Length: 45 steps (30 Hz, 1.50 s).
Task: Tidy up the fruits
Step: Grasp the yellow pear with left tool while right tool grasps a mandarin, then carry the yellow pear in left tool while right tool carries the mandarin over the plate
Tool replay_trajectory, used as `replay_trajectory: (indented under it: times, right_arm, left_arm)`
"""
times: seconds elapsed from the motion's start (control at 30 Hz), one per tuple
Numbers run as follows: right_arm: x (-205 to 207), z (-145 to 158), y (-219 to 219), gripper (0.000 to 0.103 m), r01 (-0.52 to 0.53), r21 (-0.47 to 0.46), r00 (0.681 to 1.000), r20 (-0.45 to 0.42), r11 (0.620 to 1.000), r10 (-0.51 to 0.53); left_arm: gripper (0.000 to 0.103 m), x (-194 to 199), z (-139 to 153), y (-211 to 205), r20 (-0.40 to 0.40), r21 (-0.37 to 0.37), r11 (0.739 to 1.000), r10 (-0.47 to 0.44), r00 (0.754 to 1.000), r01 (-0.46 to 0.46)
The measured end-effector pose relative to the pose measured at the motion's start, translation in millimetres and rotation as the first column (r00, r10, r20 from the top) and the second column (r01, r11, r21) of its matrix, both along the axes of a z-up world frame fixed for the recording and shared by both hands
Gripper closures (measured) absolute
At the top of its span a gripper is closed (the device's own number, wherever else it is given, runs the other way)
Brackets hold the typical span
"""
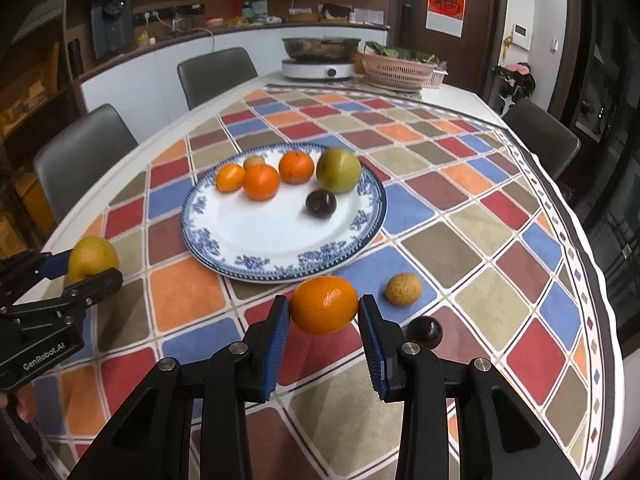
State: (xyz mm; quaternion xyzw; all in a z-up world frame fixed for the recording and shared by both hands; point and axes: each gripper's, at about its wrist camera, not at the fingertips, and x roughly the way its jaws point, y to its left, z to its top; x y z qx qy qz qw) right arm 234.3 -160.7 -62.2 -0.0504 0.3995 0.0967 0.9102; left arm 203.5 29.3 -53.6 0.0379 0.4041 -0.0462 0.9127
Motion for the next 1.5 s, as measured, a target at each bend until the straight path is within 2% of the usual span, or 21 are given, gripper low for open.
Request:
replay_trajectory:
  times: [0.33,0.77,1.2,1.5]
  right_arm:
    - [-8,34,1,0.067,-0.046,0.049,0.996,0.076,0.998,0.042]
    - [10,58,12,0.067,-0.099,0.072,0.988,0.124,0.992,0.089]
    - [46,44,22,0.067,-0.105,0.059,0.992,0.073,0.993,0.101]
    - [66,22,31,0.067,-0.109,0.051,0.994,0.025,0.993,0.108]
  left_arm:
    - [0.054,2,33,-10,0.065,-0.023,0.998,-0.053,0.996,0.055]
    - [0.054,28,48,-18,0.113,-0.030,0.991,-0.130,0.985,0.134]
    - [0.054,71,35,-25,0.097,-0.038,0.977,-0.203,0.974,0.208]
    - [0.054,99,9,-25,0.039,-0.070,0.966,-0.246,0.968,0.248]
